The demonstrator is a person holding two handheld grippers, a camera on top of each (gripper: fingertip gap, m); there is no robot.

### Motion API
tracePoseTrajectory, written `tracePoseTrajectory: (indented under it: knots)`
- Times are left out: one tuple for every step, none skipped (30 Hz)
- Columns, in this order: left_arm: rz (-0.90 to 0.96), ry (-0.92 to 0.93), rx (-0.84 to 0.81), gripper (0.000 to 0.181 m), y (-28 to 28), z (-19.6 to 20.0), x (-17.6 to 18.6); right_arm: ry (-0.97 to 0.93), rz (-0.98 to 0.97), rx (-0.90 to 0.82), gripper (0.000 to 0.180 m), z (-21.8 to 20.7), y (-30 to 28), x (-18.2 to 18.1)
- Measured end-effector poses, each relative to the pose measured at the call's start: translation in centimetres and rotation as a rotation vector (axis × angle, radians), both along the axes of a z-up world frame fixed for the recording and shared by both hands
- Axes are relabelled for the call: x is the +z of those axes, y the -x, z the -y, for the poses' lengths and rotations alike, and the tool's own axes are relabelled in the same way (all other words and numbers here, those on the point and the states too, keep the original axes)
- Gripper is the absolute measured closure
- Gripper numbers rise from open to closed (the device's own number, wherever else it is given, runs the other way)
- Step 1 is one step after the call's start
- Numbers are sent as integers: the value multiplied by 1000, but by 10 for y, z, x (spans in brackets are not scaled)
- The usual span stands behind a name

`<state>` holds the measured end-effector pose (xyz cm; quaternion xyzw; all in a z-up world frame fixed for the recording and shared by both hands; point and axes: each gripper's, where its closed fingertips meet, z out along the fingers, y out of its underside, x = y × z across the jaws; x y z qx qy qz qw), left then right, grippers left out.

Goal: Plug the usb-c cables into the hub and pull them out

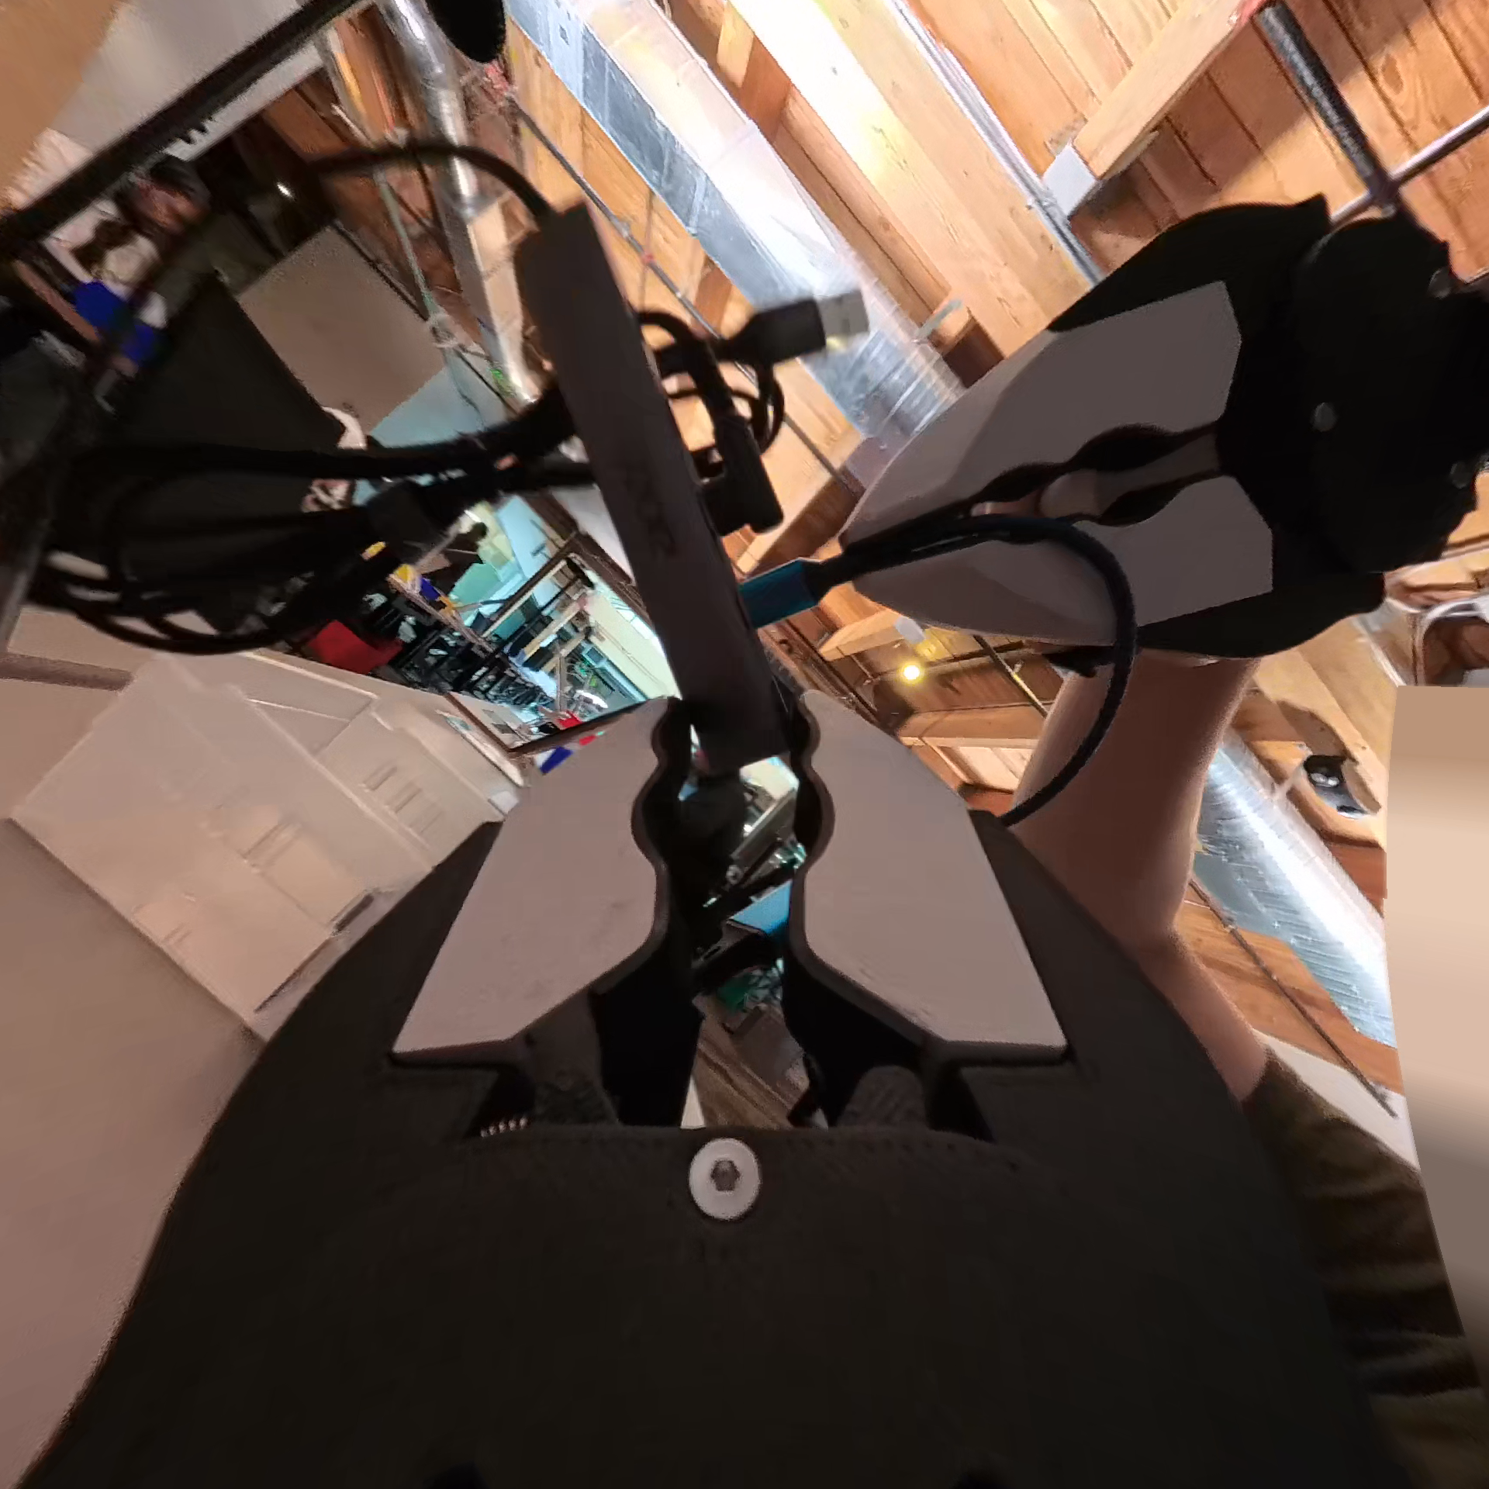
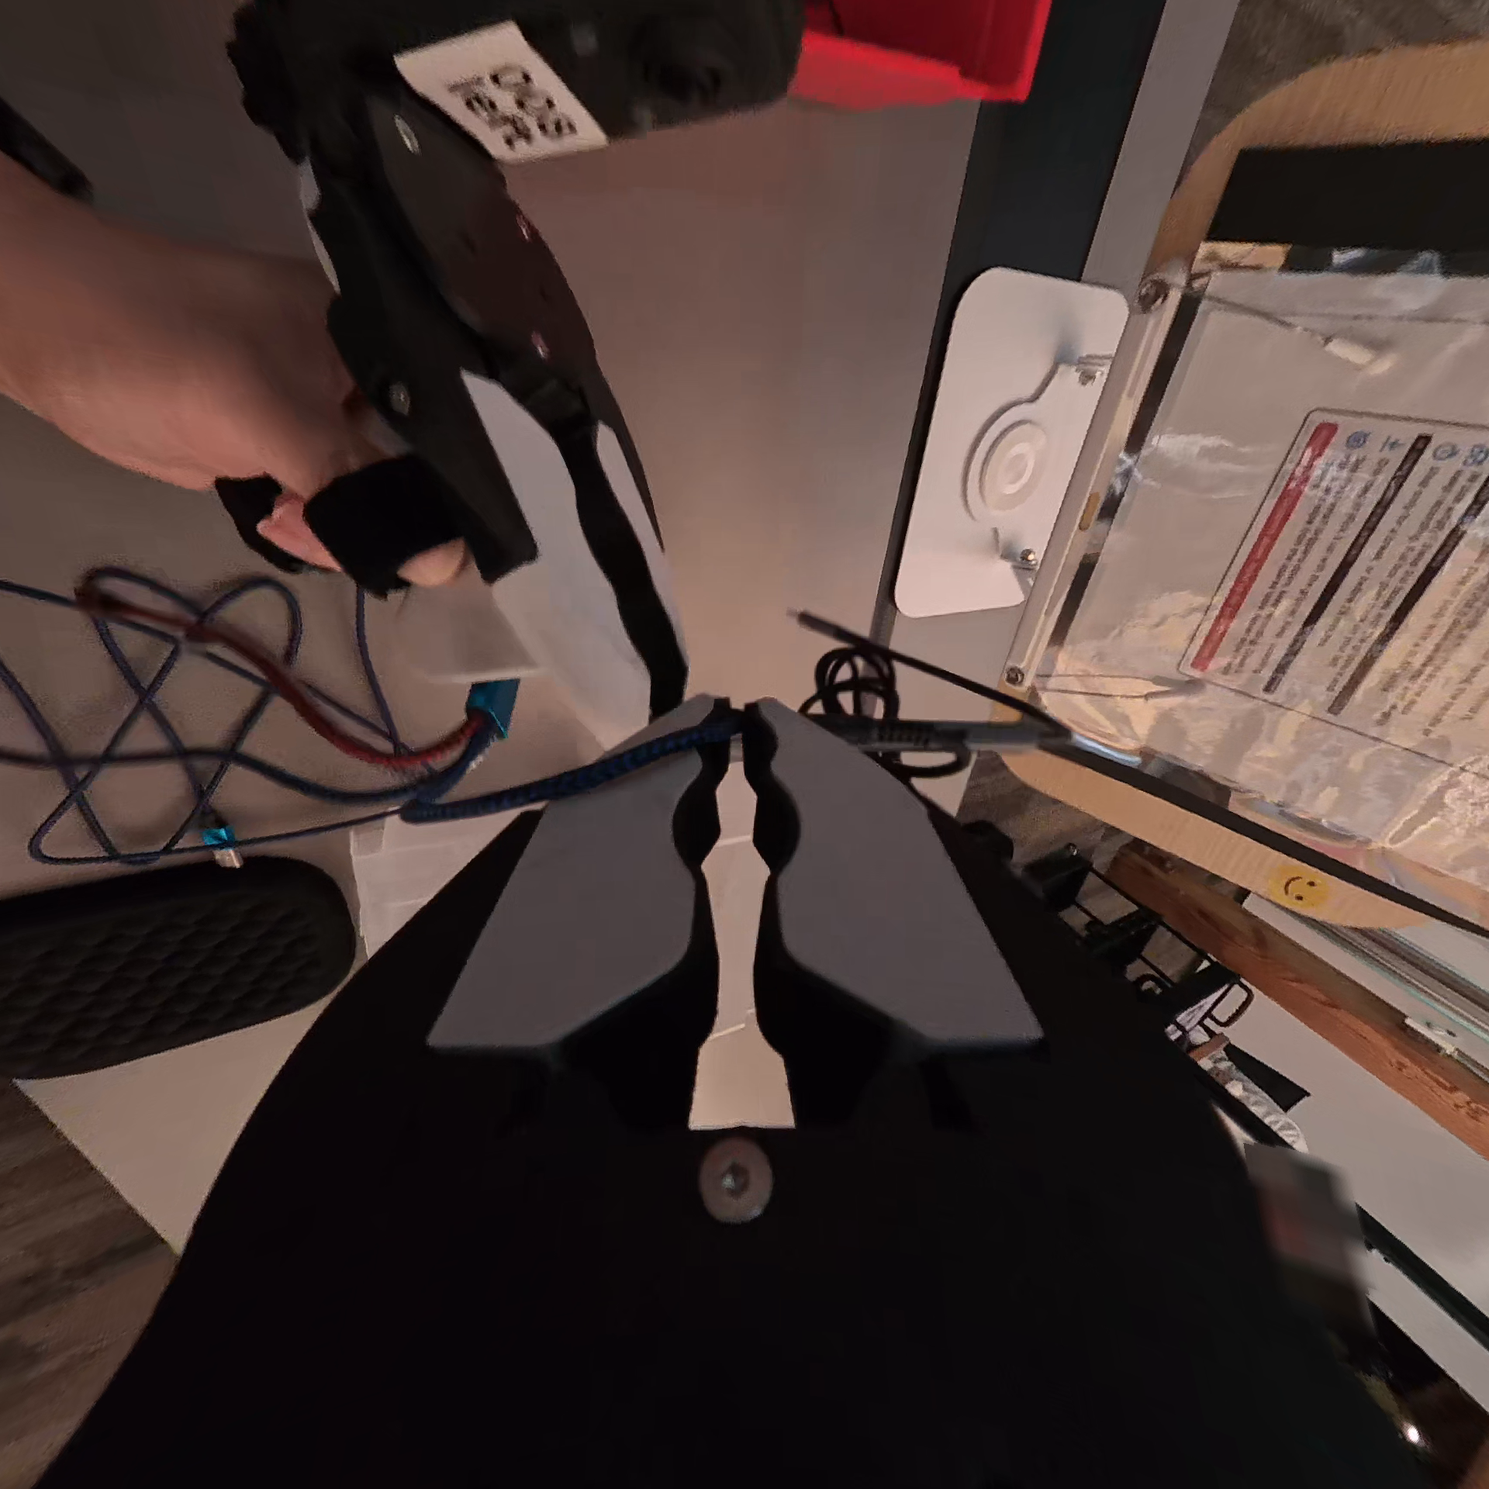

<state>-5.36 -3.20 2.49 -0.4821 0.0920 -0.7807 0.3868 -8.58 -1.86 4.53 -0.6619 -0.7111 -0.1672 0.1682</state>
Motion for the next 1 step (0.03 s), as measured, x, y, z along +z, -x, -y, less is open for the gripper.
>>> tracePoseTrajectory:
  knots:
    - [12,5,-16,157,-1,2,2,6,0,8,176,2,3,-1]
